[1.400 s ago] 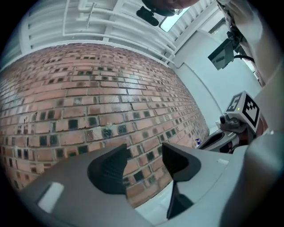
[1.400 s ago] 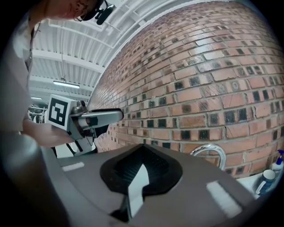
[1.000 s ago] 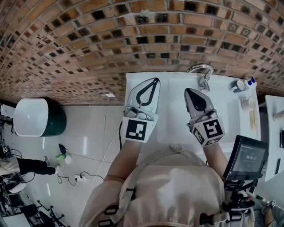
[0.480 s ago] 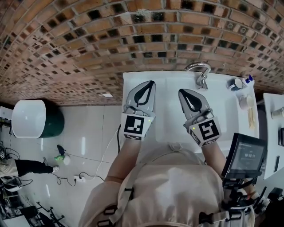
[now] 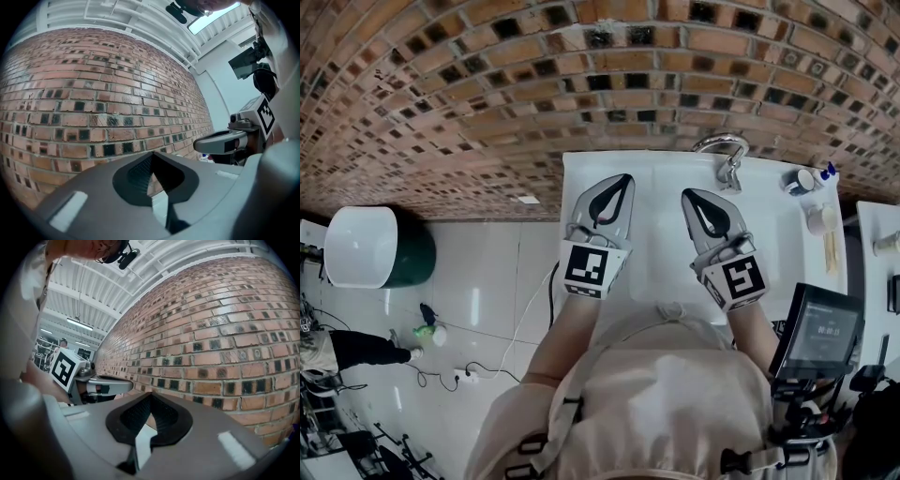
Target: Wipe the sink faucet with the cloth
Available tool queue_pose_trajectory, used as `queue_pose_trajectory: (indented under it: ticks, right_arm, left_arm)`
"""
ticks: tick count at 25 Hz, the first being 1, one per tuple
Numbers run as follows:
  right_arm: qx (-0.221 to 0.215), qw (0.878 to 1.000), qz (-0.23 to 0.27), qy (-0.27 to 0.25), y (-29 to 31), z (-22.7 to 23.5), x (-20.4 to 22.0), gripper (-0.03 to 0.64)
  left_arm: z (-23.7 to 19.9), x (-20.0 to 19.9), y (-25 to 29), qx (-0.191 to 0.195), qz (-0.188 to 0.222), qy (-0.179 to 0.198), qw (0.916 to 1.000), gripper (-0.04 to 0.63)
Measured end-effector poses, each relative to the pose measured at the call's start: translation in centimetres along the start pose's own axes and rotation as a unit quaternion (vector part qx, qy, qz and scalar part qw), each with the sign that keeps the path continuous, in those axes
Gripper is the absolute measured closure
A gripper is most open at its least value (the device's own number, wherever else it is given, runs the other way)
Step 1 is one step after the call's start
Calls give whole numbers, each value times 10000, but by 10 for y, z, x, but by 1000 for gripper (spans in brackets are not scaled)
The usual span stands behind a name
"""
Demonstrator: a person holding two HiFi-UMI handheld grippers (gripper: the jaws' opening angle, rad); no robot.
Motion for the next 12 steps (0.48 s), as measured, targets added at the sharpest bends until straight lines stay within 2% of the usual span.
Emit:
queue_pose_trajectory:
  ticks: [12]
  right_arm:
    - [68,10000,-14,-24,2,1,-10,630]
  left_arm:
    - [-4,-5,-3,44,11,-56,10000,589]
Point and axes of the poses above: the fingertips, and each gripper's own axes: y forward along the fingers, z to its right, x out of its underside, the point moved 9 cm from there along -y, backward along the fingers, and after that the axes turned 4 degrees about -y, right-handed, at the moved point
